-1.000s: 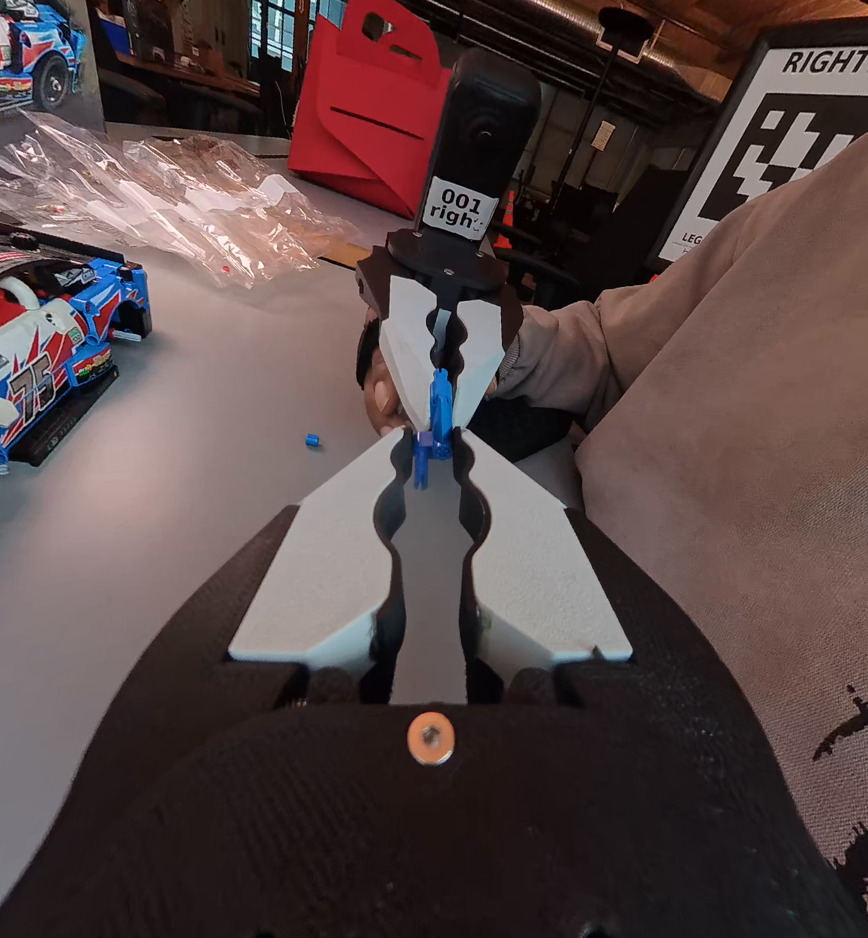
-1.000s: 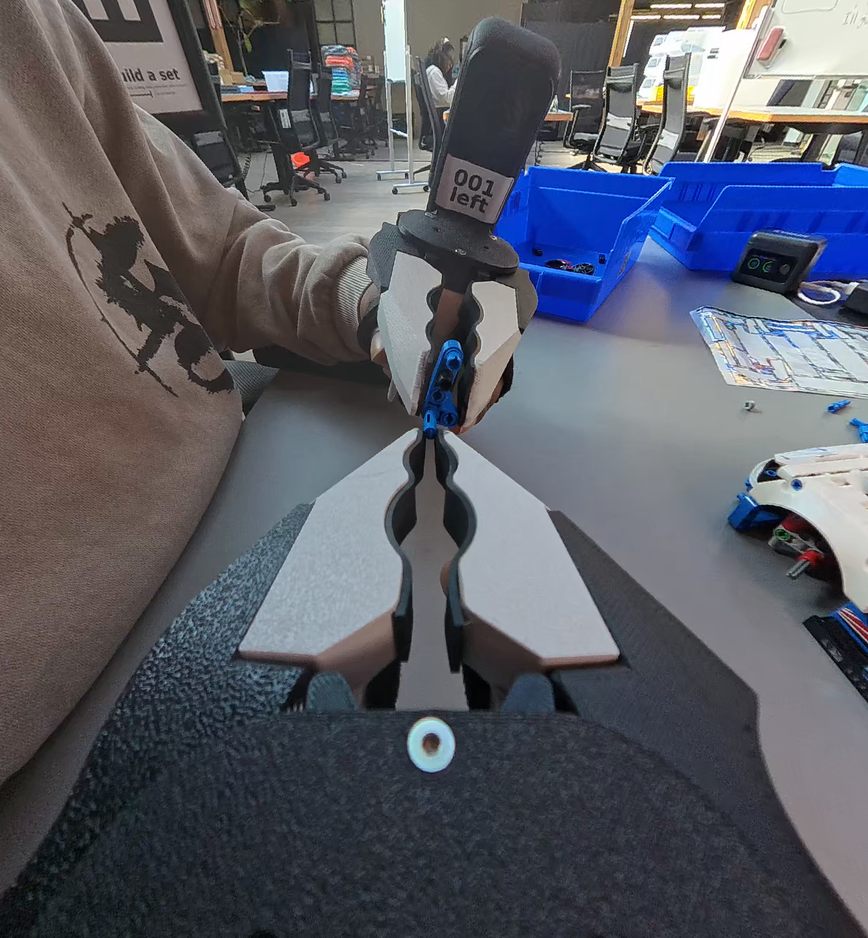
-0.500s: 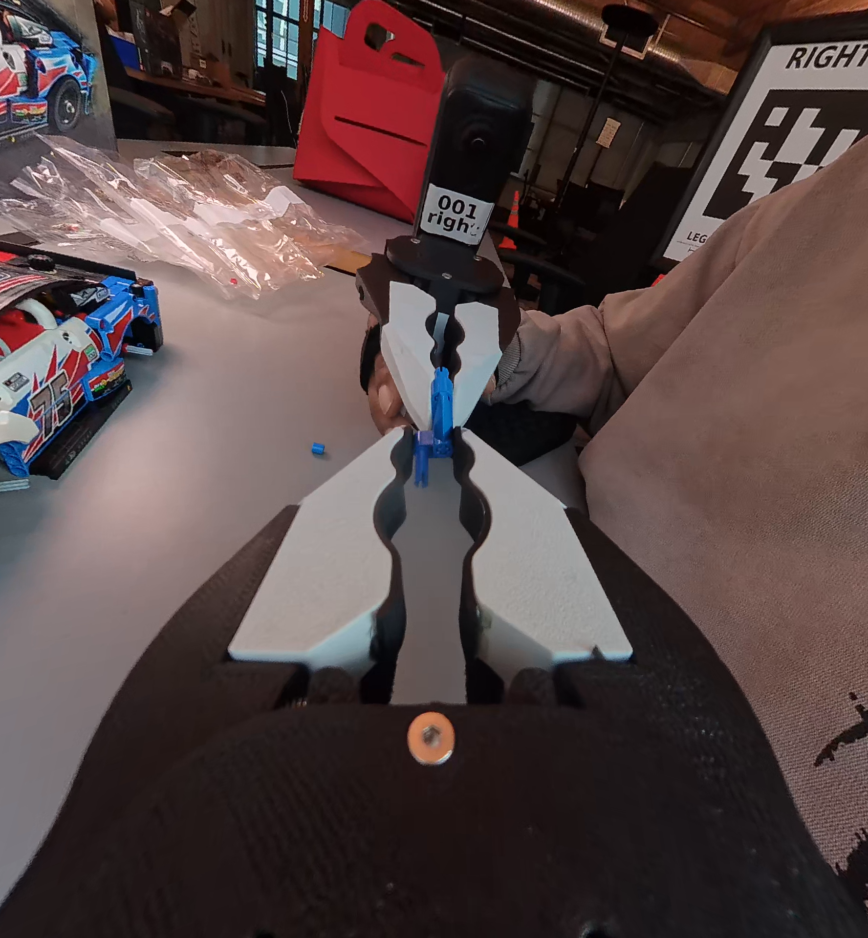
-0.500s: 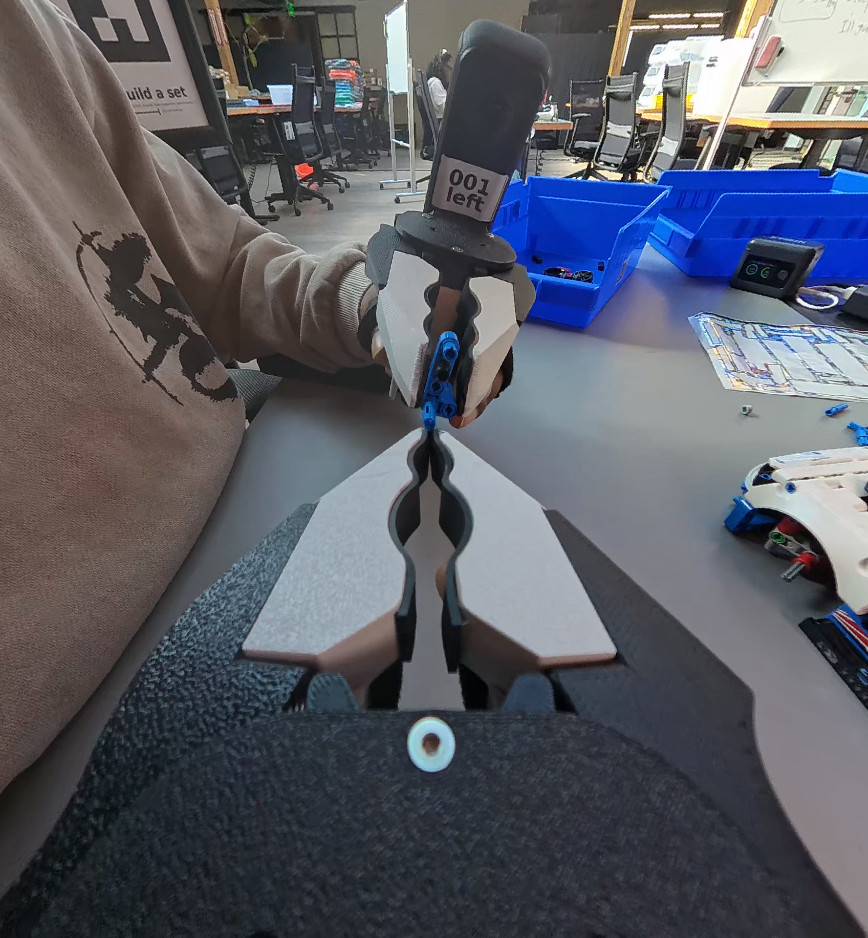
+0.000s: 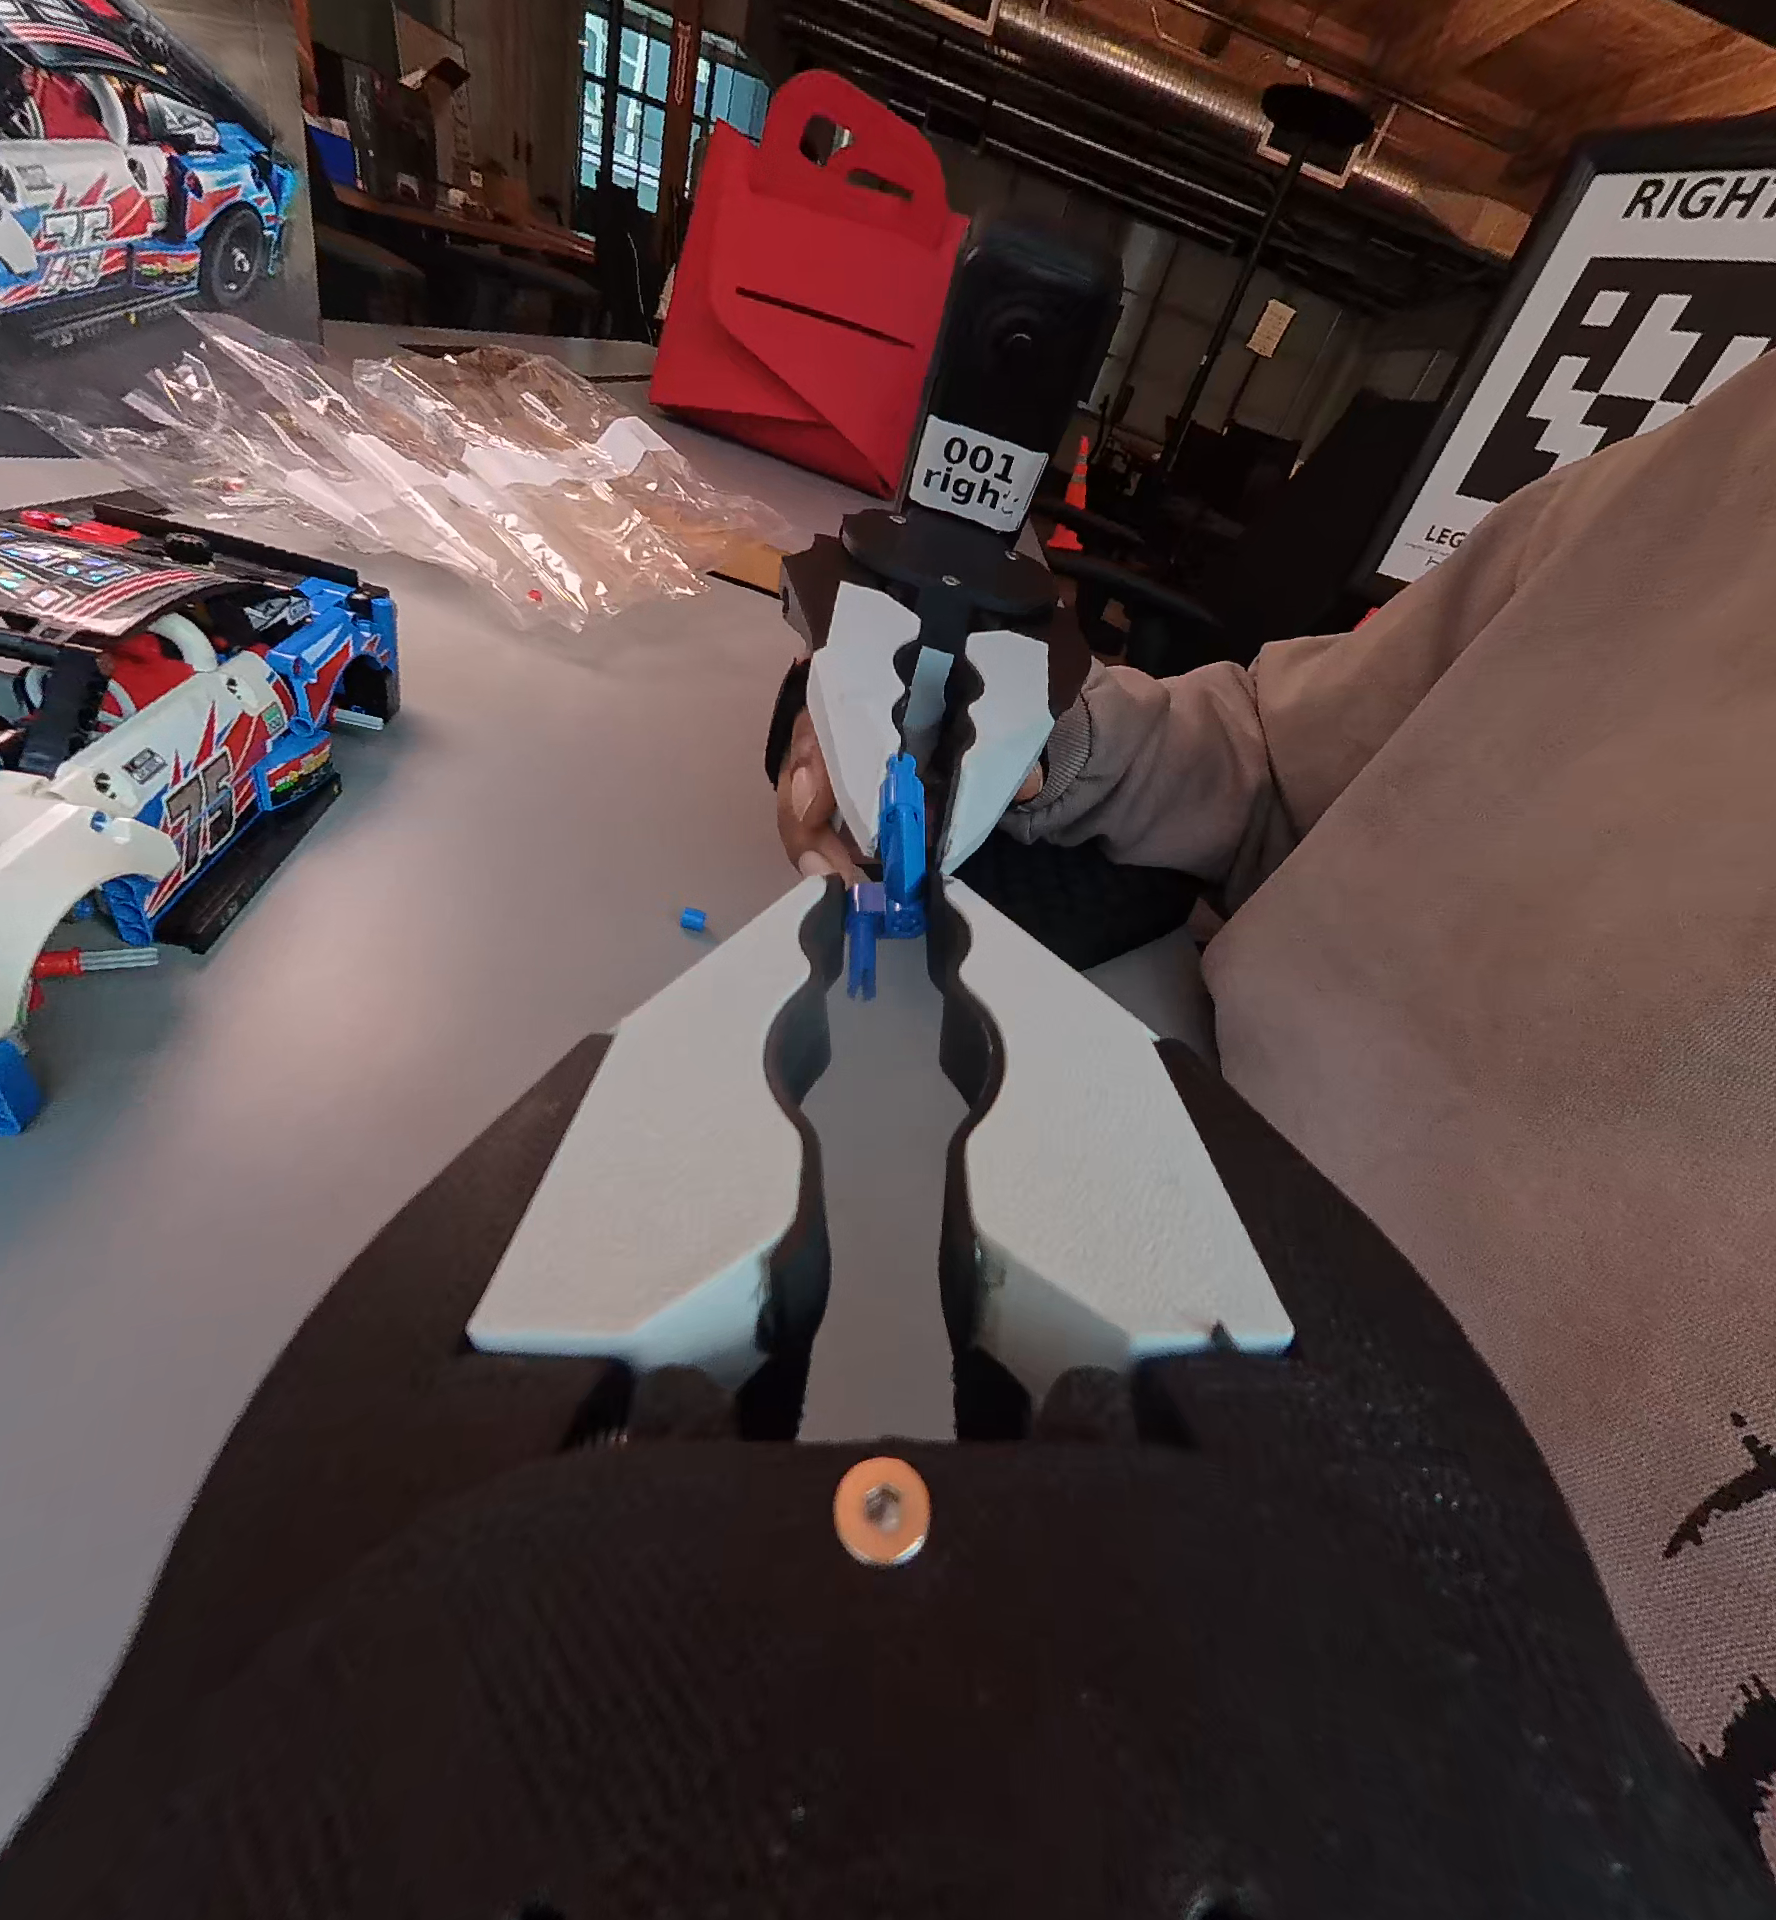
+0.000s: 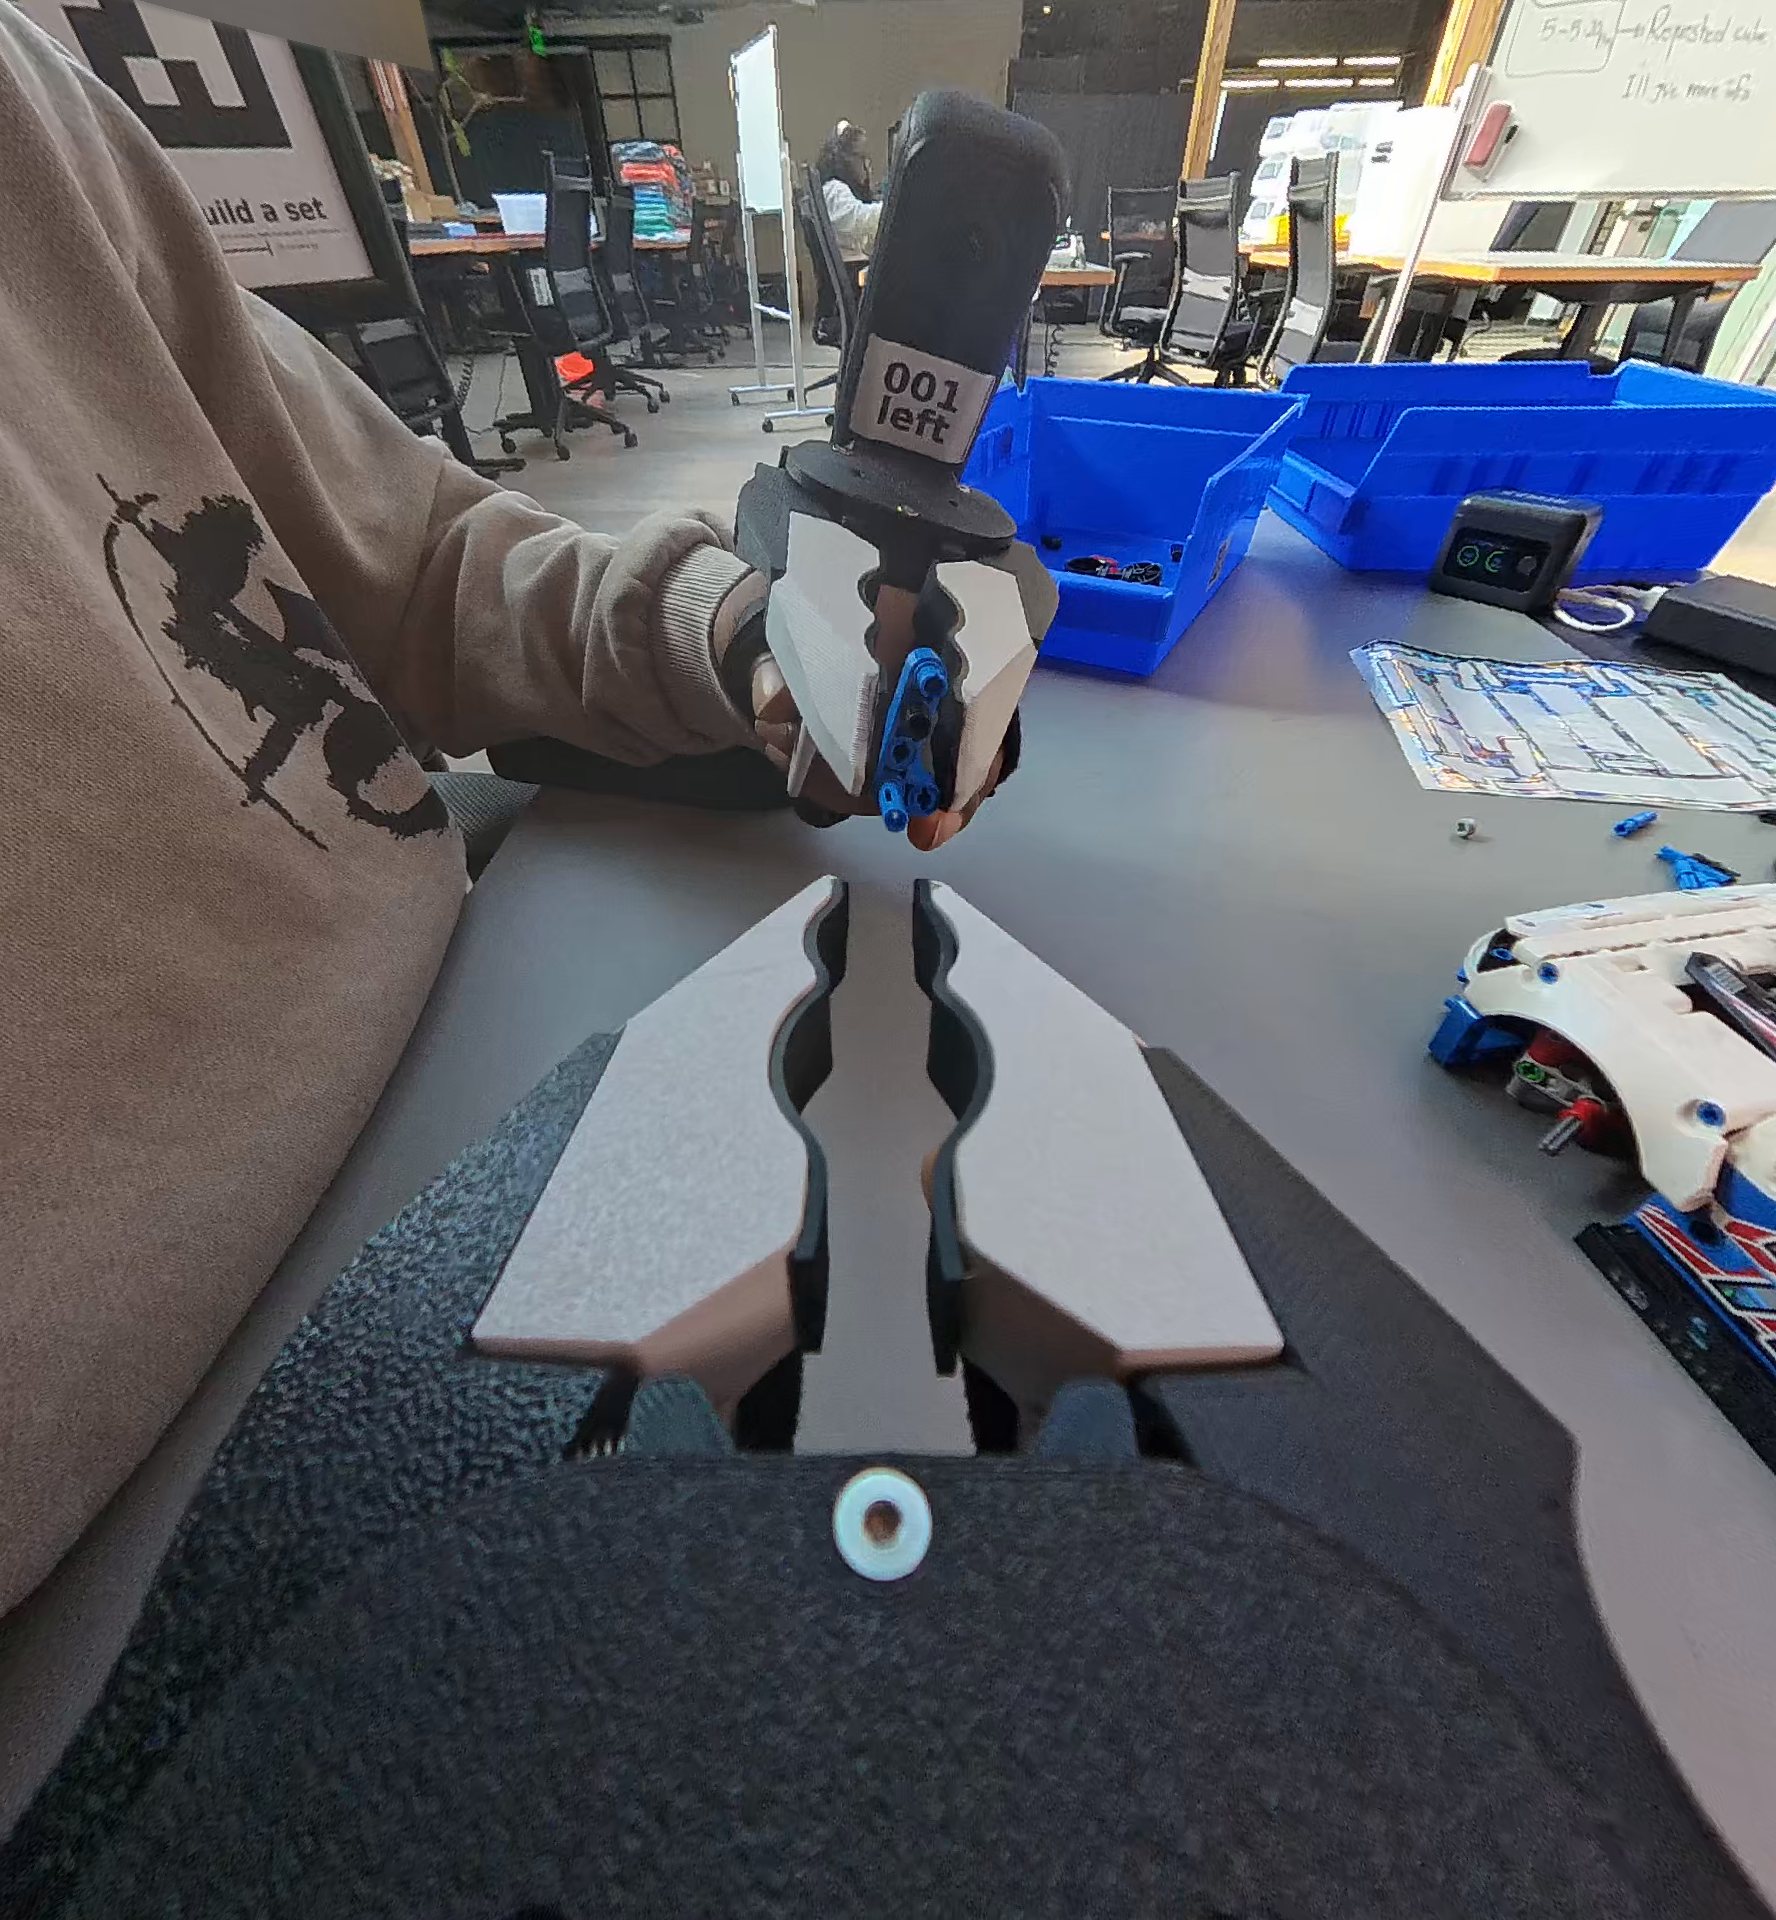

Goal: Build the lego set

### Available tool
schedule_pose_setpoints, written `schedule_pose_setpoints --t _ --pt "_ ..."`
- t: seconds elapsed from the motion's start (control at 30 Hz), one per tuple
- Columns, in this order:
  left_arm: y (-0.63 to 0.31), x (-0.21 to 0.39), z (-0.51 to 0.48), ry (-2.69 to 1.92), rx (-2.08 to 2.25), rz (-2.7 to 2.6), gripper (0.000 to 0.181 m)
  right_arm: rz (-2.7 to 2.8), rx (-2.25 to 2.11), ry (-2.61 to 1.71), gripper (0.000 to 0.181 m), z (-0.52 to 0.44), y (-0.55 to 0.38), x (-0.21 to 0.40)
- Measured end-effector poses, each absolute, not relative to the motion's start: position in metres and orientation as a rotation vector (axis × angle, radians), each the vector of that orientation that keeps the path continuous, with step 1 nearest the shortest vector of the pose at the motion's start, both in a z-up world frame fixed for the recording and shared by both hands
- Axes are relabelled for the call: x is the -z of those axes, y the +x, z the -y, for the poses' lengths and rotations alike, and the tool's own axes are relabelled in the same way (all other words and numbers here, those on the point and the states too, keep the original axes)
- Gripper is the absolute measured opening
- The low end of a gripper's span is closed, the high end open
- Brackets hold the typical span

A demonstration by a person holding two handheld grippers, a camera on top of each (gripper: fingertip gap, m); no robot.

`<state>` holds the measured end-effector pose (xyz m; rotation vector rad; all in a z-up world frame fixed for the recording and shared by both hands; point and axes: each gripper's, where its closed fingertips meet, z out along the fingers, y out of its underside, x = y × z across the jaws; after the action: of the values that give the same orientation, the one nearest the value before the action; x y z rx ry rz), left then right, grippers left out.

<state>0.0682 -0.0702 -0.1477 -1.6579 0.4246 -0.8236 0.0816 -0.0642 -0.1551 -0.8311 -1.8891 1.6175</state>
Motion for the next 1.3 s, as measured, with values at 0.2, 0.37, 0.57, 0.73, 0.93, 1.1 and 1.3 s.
schedule_pose_setpoints --t 0.2,0.37,0.57,0.73,0.93,1.1,1.3 --pt "0.076 0.155 0.068 -1.679 0.854 -0.416 0.013 1.909 -1.618 -0.845 0.013 0.072 0.078 0.161" --pt "0.07 0.154 0.064 -1.676 0.942 -0.317 0.013 1.875 -1.611 -0.882 0.012 0.066 0.073 0.161" --pt "0.07 0.147 0.065 -1.632 1.075 -0.257 0.013 1.829 -1.652 -0.882 0.012 0.066 0.072 0.152" --pt "0.075 0.147 0.067 -1.625 1.117 -0.267 0.013 1.824 -1.694 -0.861 0.009 0.073 0.074 0.148" --pt "0.081 0.147 0.069 -1.618 1.121 -0.3 0.013 1.84 -1.711 -0.836 0.002 0.076 0.077 0.147" --pt "0.078 0.138 0.074 -1.578 1.117 -0.332 0.022 1.819 -1.736 -0.829 0.001 0.072 0.08 0.142" --pt "0.077 0.139 0.074 -1.586 1.084 -0.344 0.027 1.826 -1.734 -0.825 0.002 0.073 0.08 0.143"
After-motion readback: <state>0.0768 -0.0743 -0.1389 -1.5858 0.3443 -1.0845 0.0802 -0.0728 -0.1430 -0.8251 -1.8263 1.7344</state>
